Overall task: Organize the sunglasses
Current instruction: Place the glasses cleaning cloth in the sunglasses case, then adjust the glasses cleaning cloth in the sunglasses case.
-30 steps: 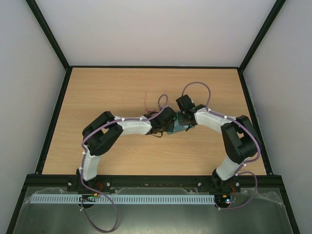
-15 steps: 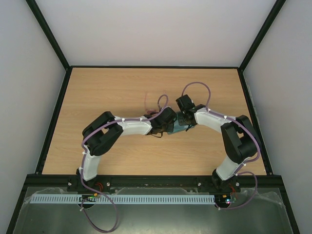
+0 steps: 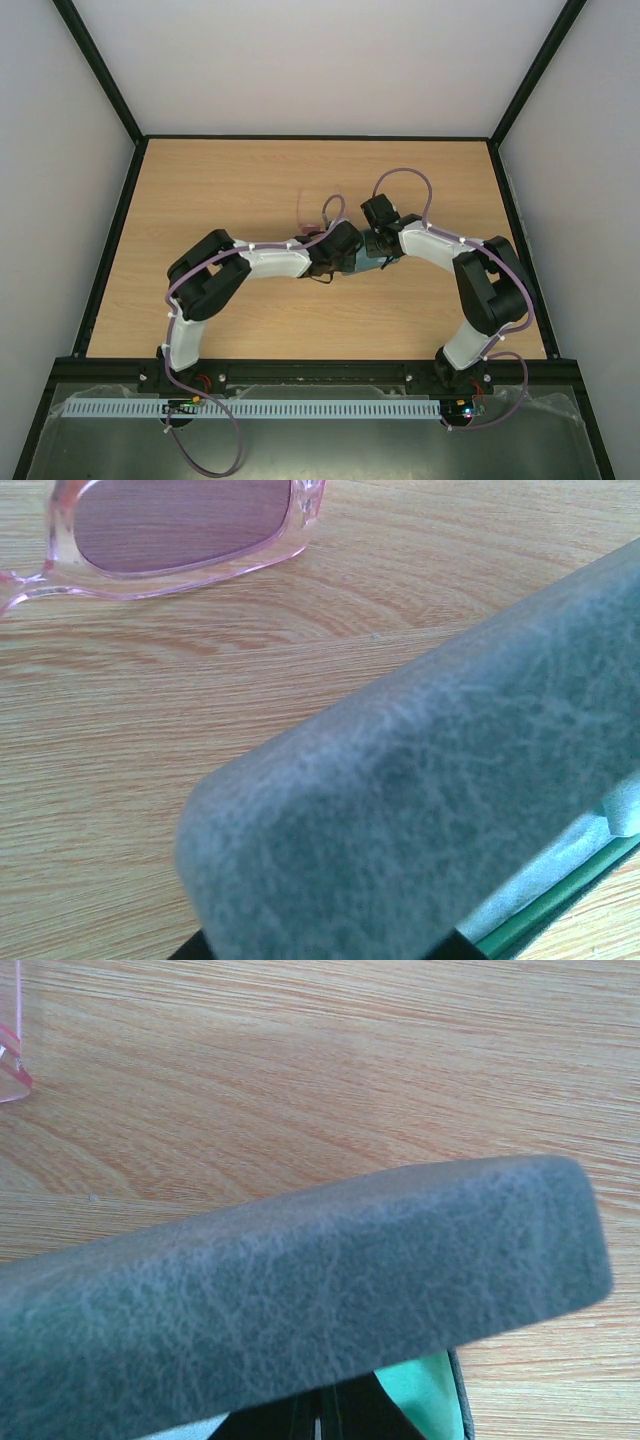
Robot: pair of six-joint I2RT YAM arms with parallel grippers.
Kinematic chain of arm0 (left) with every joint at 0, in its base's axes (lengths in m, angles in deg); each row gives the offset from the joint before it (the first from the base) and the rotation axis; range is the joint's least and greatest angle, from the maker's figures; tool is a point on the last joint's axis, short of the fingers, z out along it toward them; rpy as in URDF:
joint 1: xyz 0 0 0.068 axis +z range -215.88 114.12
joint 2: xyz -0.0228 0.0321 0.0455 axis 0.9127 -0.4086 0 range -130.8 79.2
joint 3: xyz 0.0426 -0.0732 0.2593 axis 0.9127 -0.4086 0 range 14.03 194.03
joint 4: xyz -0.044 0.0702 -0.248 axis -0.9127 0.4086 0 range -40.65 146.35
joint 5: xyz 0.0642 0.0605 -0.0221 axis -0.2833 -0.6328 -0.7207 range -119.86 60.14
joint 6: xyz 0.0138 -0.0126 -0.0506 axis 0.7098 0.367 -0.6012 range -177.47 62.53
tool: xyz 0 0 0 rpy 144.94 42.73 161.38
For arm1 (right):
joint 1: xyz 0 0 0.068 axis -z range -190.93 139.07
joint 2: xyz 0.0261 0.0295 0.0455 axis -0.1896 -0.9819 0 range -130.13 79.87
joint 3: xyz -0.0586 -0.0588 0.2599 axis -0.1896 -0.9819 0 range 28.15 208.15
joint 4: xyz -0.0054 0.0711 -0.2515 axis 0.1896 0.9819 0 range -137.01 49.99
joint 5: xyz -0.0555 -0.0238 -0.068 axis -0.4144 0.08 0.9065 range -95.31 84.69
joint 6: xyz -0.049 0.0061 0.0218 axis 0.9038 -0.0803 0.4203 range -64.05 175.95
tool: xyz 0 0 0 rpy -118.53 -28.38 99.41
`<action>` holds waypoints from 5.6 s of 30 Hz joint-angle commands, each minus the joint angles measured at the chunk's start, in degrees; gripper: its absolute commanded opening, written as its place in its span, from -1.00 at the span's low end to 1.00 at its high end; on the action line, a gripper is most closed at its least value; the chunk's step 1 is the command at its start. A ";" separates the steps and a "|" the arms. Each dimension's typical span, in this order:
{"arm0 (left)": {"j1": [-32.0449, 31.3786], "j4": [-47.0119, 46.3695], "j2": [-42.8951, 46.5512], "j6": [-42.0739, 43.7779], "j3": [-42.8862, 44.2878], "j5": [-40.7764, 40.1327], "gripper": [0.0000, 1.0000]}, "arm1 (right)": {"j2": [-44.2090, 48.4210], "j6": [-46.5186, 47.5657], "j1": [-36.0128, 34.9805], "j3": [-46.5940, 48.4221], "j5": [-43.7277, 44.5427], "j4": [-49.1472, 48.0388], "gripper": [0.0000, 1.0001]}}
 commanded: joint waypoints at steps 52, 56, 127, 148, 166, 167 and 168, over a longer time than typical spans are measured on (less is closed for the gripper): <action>-2.01 4.77 -0.66 -0.22 0.19 -4.07 -0.84 | -0.30 -0.25 -0.47 -0.45 -3.45 -0.39 -0.92; -2.01 4.51 -0.96 -0.30 -0.18 -3.78 -0.85 | -0.07 -0.43 -0.47 -0.58 -2.83 -0.29 -0.72; -0.47 8.48 2.18 0.70 -1.26 -8.53 -0.95 | 9.13 -3.24 -0.46 -8.93 -9.57 -5.65 -0.76; 0.98 8.16 7.35 0.62 -4.72 -10.20 -0.95 | 7.96 -2.97 -0.83 -9.22 -10.50 -5.31 -0.75; -2.27 1.43 3.09 -1.43 -2.11 -2.89 -0.95 | 3.94 -5.49 -3.81 -10.13 -3.69 -5.51 -0.74; -2.27 1.10 2.50 -1.57 -2.13 -3.05 -0.95 | 3.62 -5.68 -3.81 -10.05 -3.42 -5.46 -0.75; -2.27 1.00 1.91 -1.66 -2.02 -3.22 -0.95 | 3.31 -5.80 -3.87 -9.75 -3.10 -5.28 -0.75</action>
